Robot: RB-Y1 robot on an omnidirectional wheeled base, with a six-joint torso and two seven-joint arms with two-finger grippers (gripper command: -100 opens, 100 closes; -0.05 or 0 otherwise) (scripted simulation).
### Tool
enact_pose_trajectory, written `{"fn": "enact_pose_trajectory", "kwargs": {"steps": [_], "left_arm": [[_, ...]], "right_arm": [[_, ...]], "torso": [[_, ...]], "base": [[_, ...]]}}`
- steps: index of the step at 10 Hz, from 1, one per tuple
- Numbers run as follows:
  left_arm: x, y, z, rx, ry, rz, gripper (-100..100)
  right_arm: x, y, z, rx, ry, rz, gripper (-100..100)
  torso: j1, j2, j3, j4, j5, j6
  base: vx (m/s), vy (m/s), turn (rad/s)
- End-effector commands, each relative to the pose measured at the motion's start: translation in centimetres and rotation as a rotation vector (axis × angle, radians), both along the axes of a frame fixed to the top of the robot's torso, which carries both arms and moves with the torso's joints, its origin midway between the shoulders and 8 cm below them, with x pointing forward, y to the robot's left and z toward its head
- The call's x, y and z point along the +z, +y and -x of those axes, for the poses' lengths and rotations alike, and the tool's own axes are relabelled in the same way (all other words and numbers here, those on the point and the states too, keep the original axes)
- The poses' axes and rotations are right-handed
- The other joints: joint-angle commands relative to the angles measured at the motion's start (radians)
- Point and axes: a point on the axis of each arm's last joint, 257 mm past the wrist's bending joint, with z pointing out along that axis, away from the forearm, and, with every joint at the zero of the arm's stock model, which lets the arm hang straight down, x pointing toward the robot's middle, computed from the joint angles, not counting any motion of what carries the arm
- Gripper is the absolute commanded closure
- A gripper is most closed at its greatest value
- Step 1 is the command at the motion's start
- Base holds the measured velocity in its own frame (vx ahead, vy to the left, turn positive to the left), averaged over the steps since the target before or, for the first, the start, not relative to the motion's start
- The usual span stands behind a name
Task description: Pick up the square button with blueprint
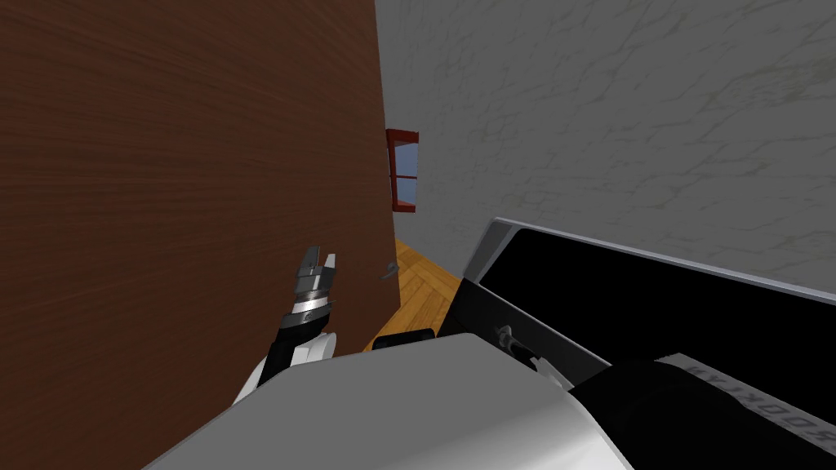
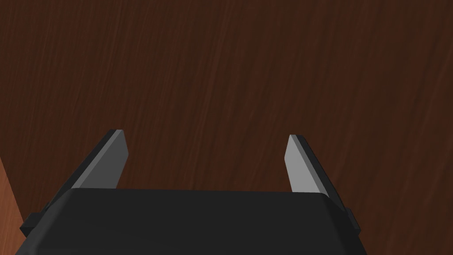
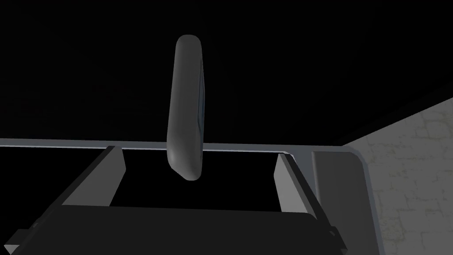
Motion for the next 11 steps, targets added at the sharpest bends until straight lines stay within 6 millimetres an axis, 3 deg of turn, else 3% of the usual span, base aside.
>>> {"fn": "enact_pose_trajectory", "kwargs": {"steps": [1,5,6,10,11], "left_arm": [[0.0,0.0,0.0,0.0,0.0,0.0,0],[0.0,0.0,0.0,0.0,0.0,0.0,0],[0.0,0.0,0.0,0.0,0.0,0.0,0],[0.0,0.0,0.0,0.0,0.0,0.0,0],[0.0,0.0,0.0,0.0,0.0,0.0,0]], "right_arm": [[-0.5,0.0,-0.4,-0.002,0.0,0.001,-100],[-1.3,-0.1,-1.0,-0.006,0.001,0.0,-100],[-1.4,-0.1,-1.0,-0.006,0.001,0.0,100],[-1.4,-0.1,-1.0,-0.005,0.002,0.001,100],[-1.4,-0.1,-1.0,-0.005,0.002,0.001,0]], "torso": [[0.0,0.0,0.0,0.0,0.0,0.0],[-0.001,0.0,0.0,0.0,0.0,0.0],[0.0,0.0,0.0,0.0,0.0,0.0],[0.001,0.0,0.0,0.0,0.0,0.0],[0.001,0.0,0.0,0.0,0.0,0.0]], "base": [[-0.01,-0.025,0.021],[-0.008,-0.026,0.019],[0.0,0.0,0.0],[0.0,0.0,0.0],[0.0,0.0,0.0]]}}
